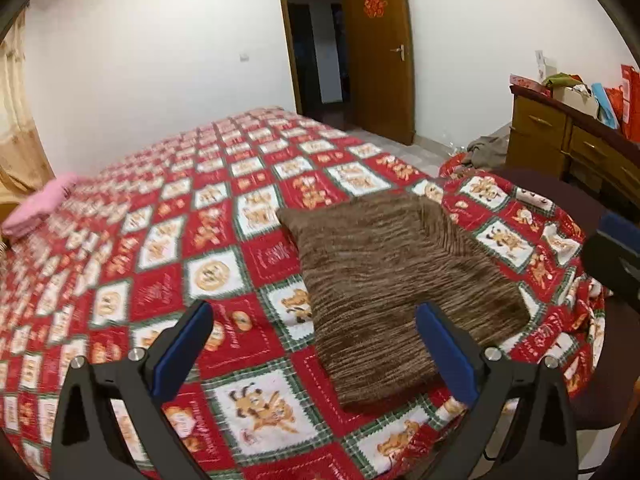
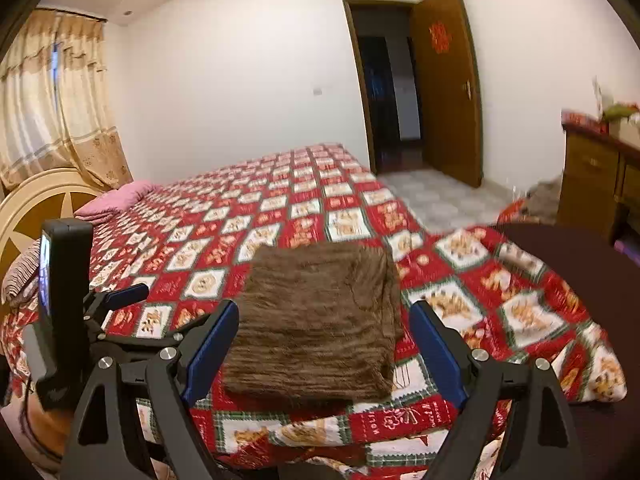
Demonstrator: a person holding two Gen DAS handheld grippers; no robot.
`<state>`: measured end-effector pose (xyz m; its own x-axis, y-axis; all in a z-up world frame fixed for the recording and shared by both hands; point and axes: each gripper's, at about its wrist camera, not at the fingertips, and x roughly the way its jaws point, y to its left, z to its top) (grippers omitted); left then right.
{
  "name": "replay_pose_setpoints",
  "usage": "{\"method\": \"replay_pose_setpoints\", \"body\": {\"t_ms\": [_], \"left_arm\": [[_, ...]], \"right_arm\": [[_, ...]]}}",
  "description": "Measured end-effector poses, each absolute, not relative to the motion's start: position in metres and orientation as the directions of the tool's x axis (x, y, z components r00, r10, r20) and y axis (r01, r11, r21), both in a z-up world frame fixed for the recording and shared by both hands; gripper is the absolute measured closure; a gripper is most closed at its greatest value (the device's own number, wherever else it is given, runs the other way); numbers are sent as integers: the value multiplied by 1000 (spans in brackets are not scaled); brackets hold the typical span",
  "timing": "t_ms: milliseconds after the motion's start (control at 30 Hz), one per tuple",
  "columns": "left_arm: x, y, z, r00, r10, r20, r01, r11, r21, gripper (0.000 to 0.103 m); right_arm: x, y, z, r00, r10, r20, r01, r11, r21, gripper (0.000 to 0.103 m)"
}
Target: Fold small clothes
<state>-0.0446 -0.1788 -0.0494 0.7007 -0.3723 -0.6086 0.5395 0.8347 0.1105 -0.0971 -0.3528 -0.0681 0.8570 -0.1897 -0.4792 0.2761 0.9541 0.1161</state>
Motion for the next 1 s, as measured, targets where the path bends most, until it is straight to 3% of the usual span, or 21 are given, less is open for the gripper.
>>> {"method": "replay_pose_setpoints", "body": {"t_ms": [100, 267, 567, 1000], "left_arm": [[-57, -174, -36, 736, -341, -585, 508, 850, 143, 0], [-70, -161, -19, 756, -358, -548, 481, 872, 94, 0], [-87, -161, -8, 813, -326, -481, 436, 890, 133, 0], [-90, -161, -8, 819, -313, -481, 425, 894, 143, 0]], "right_arm": [[-107, -339, -53, 872, -233, -432, 288, 955, 67, 16], [-122, -329, -38, 895, -248, -370, 290, 955, 61, 16], [-126, -326, -37, 907, -212, -364, 263, 960, 98, 15], [-124, -329, -41, 901, -219, -374, 275, 956, 101, 15]]}}
